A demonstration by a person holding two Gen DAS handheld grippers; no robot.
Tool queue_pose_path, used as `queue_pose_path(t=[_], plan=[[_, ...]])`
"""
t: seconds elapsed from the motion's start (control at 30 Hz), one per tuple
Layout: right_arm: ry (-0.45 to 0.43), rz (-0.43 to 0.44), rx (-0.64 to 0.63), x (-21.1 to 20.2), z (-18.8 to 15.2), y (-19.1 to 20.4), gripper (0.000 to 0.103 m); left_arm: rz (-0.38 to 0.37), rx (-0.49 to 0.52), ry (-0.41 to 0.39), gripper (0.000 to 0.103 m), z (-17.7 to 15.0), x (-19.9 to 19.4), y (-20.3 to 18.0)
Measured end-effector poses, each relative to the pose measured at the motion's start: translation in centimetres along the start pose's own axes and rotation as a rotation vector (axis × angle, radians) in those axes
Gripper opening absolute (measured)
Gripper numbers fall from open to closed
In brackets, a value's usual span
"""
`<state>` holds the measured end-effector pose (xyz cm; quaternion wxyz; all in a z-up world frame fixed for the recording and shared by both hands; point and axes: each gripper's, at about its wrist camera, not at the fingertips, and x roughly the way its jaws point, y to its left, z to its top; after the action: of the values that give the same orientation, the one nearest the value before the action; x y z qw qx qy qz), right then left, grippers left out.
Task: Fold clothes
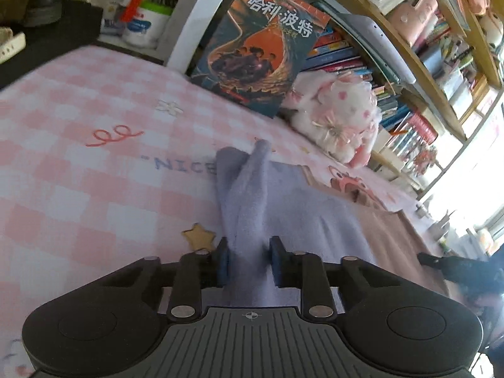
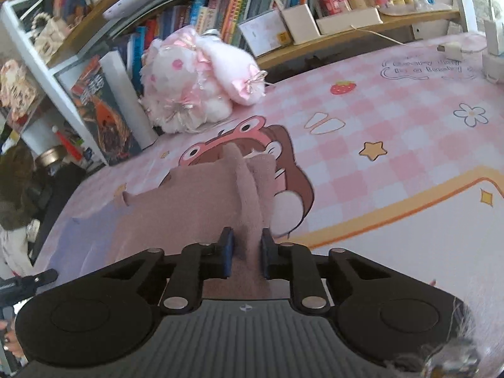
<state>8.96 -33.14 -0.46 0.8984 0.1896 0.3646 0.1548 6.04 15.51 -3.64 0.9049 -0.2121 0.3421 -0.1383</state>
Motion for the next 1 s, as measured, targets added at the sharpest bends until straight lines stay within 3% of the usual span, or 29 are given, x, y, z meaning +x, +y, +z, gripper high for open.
queue_pose_path(t=[0.37, 0.57, 0.8, 1.0], plan=[[0.074, 0.111, -0.074, -2.7, -5.3, 4.5, 0.014, 0.049, -0.034, -0.026, 0.021, -2.1, -6.5, 3.6], [0.06, 0.14, -0.086, -3.8, -7.9, 6.2, 0.014, 0.067, -0.072, -0.05, 0.021, -3.2, -9.1, 5.2], [0.028, 0.109, -0.134, -4.8, -9.4, 7.2, 0.015, 0.071, -0.055, -0.077, 0.023, -4.4, -10.0, 5.0], [0.003, 0.053, -0.174, -5.6, -9.5, 8.3, 0.02, 0.081, -0.058, -0.178, 0.025, -5.4, -12.7, 4.5]])
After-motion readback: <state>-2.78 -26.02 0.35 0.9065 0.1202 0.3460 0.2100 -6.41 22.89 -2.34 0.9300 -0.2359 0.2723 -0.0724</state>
